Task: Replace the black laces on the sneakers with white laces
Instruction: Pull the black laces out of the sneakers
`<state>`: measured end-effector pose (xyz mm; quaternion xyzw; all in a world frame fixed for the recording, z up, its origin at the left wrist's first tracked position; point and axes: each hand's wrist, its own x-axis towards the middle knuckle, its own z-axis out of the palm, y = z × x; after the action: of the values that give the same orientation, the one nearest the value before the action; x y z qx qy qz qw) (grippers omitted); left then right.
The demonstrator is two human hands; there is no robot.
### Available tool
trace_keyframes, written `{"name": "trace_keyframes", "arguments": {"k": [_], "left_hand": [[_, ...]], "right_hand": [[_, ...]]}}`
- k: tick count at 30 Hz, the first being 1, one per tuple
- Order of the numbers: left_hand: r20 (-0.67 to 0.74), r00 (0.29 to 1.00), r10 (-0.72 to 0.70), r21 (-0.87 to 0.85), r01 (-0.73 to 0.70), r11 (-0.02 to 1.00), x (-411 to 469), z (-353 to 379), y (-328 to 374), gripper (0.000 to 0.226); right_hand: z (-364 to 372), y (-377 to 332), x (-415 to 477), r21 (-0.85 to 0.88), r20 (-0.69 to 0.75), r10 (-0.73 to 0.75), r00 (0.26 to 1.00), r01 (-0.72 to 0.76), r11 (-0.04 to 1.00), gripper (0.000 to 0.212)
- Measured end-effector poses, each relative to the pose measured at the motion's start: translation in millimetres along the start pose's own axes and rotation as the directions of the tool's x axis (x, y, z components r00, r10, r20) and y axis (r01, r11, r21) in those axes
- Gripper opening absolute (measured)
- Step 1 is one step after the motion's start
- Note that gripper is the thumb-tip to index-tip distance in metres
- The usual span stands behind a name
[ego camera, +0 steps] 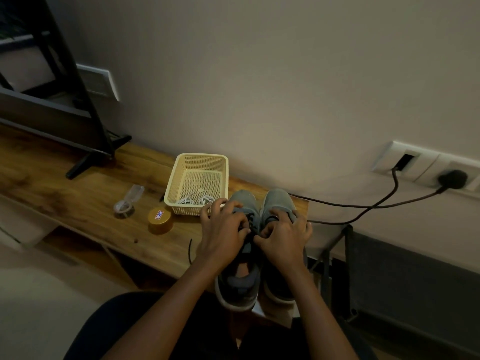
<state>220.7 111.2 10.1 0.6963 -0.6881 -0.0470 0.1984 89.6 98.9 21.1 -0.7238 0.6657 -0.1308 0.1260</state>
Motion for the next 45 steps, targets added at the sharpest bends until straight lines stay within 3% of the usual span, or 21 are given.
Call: {"name": "trace_keyframes", "arguments": {"k": [4, 9, 11, 13, 15, 17, 21, 26, 31, 35, 37, 40, 43, 45], "left_hand": [[-0.078, 0.984, -0.162, -0.162, 0.148, 0.976, 2, -2, -5, 0.003], [-0.103, 0.931, -0.351, -0.336, 0.3, 0.893, 3, -3, -9, 0.011], [-0.085, 0.952, -0.294, -0.335, 0.25, 0.908, 3, -4, -10, 0.009], [-0.015, 0.993, -0.118, -0.305, 0.108, 0.946, 2, -5, -10, 0.027], [0.092, 0.995, 0.05, -0.182, -0.033, 0.983, -1, -3, -7, 0.039], [0.142, 0.985, 0.103, -0.041, -0.098, 0.994, -3, 1, -3, 0.034], [0.056, 0.997, 0.06, -0.005, -0.06, 0.998, -1, 3, -1, 0.016], [0.053, 0.997, 0.051, -0.019, -0.05, 0.999, 0, 3, -1, 0.013], [-0.043, 0.991, -0.126, -0.176, 0.117, 0.978, 5, -3, -11, 0.004], [-0.02, 0.963, -0.268, -0.358, 0.244, 0.901, 7, -5, -15, 0.006], [-0.047, 0.973, -0.226, -0.372, 0.193, 0.908, 6, -5, -14, 0.008], [0.009, 1.0, -0.019, -0.326, 0.021, 0.945, 4, -7, -11, 0.028], [0.142, 0.987, 0.082, -0.116, -0.065, 0.991, 1, -3, -7, 0.024], [0.14, 0.987, 0.073, -0.025, -0.071, 0.997, -1, 2, -5, 0.019]], "right_hand": [[-4, -2, -3, 0.064, -0.016, 0.013, 1.0, -0.012, 0.998, 0.028], [-6, -5, -5, 0.093, -0.015, 0.028, 0.999, -0.027, 0.995, 0.04], [-7, -4, -5, 0.098, -0.017, 0.022, 1.0, -0.021, 0.995, 0.036], [-8, -1, -5, 0.1, -0.025, 0.014, 1.0, -0.012, 0.995, 0.029], [-9, -1, -5, 0.109, -0.026, 0.007, 1.0, -0.004, 0.994, 0.03], [-10, -1, -5, 0.113, -0.026, 0.014, 1.0, -0.011, 0.993, 0.035], [-10, -1, -5, 0.12, -0.039, 0.021, 0.999, -0.016, 0.993, 0.041], [-7, -2, -4, 0.085, -0.055, 0.008, 0.998, -0.003, 0.996, 0.04], [-4, 0, -3, 0.092, -0.056, -0.003, 0.998, 0.008, 0.996, 0.035], [-3, -1, -2, 0.097, -0.05, -0.011, 0.999, 0.016, 0.995, 0.025], [-3, 0, -2, 0.111, -0.048, -0.013, 0.999, 0.018, 0.994, 0.024], [-4, 3, -1, 0.177, -0.043, -0.006, 0.999, 0.014, 0.984, 0.027], [-2, 4, 1, 0.2, -0.049, 0.007, 0.999, 0.003, 0.98, 0.029], [0, 4, 1, 0.186, -0.062, 0.015, 0.998, -0.003, 0.983, 0.031]]}}
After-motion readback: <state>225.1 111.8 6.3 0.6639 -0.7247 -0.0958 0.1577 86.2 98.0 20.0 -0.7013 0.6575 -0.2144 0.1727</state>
